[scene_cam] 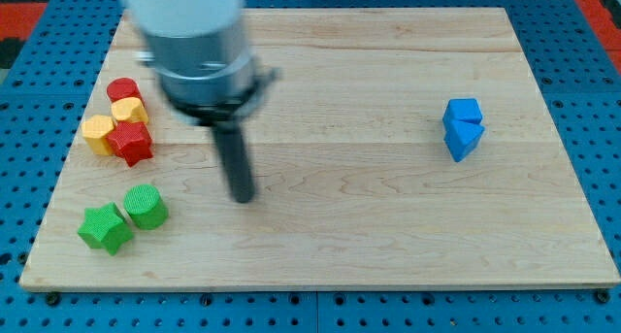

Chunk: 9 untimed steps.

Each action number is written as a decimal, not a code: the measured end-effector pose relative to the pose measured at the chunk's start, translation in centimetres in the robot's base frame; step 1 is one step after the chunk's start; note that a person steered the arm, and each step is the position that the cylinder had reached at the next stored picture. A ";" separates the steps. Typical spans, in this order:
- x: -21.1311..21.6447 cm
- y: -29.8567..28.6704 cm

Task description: Separate the blue triangle and the blue cube

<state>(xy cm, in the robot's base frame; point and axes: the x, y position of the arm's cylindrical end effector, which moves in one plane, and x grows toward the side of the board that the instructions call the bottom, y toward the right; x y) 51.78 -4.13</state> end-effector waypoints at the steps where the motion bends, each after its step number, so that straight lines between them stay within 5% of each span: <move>1: 0.9 15.1; 2: -0.9 27.5; 4: -12.7 25.7; 6: -7.5 7.1; 8: -0.6 9.0; 9: 1.2 1.7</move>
<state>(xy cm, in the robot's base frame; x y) 52.99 -2.44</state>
